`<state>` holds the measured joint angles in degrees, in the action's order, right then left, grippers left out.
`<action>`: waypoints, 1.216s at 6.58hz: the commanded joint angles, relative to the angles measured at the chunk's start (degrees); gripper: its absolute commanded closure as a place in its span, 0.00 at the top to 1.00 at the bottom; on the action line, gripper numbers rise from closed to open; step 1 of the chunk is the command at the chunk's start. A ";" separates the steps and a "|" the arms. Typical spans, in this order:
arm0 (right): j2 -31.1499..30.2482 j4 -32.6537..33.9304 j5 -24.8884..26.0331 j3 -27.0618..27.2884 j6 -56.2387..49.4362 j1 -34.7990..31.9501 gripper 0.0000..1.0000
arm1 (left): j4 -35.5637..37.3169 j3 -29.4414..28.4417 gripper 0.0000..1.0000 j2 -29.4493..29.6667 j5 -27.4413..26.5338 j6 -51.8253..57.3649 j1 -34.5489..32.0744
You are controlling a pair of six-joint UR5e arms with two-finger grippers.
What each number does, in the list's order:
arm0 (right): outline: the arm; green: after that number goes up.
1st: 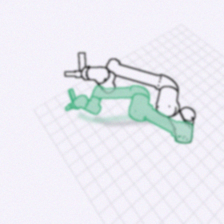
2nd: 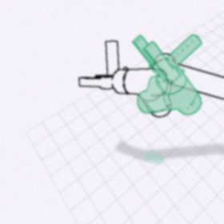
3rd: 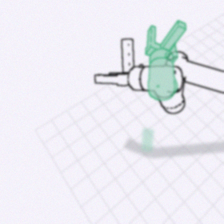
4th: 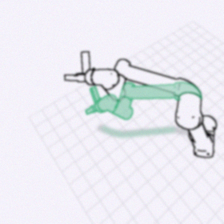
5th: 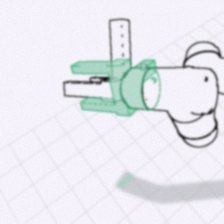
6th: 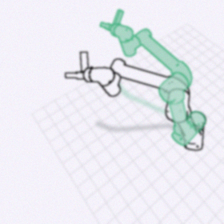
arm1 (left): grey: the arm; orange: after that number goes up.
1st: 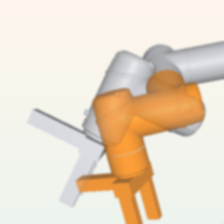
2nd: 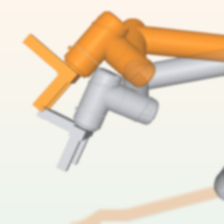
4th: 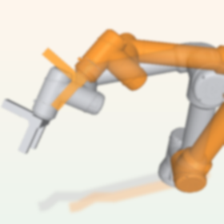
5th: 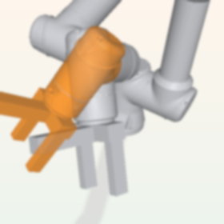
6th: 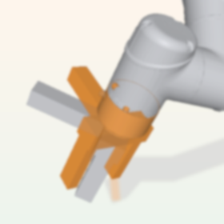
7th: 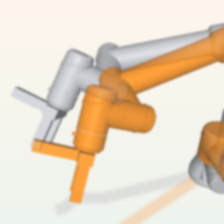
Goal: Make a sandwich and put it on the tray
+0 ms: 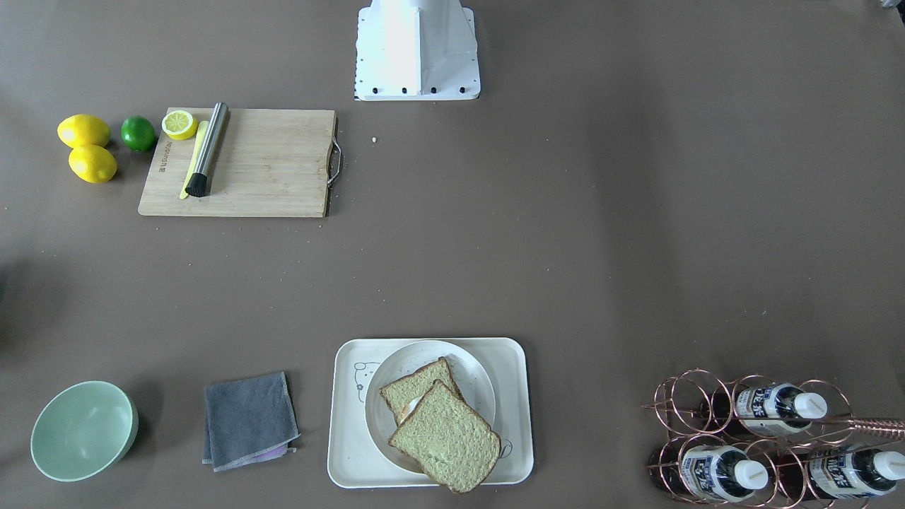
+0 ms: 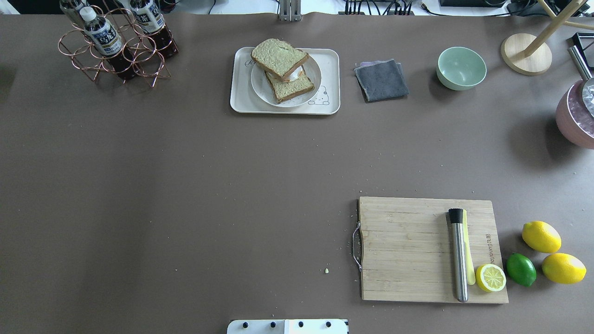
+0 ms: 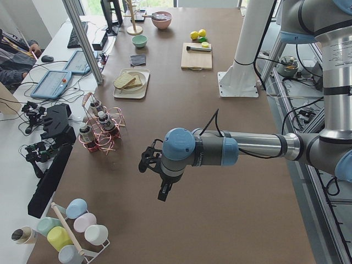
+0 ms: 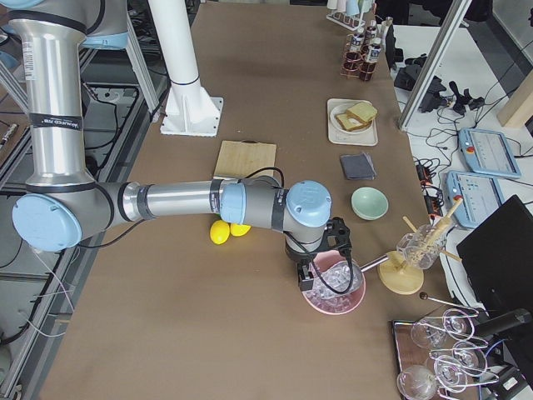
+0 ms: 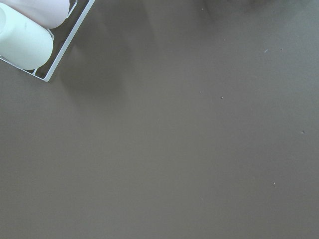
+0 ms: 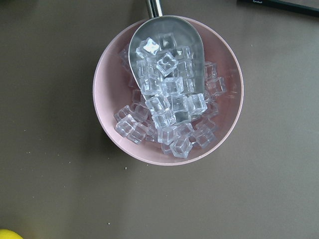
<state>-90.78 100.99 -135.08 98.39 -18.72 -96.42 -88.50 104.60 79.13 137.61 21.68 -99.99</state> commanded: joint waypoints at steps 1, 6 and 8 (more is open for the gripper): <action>-0.54 0.00 -0.01 -0.04 -0.09 0.00 1.00 | -0.01 0.34 0.98 -0.12 0.02 -0.06 0.06; -2.12 -0.18 -0.80 0.93 0.00 0.09 1.00 | -0.10 1.66 0.98 0.15 -0.06 -3.31 1.90; -2.29 -0.09 -0.80 1.01 0.00 0.18 1.00 | -0.10 1.67 0.98 0.41 -0.06 -3.49 2.08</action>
<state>-92.70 100.83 -135.83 99.16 -18.69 -96.27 -88.63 106.32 79.29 137.59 18.39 -98.08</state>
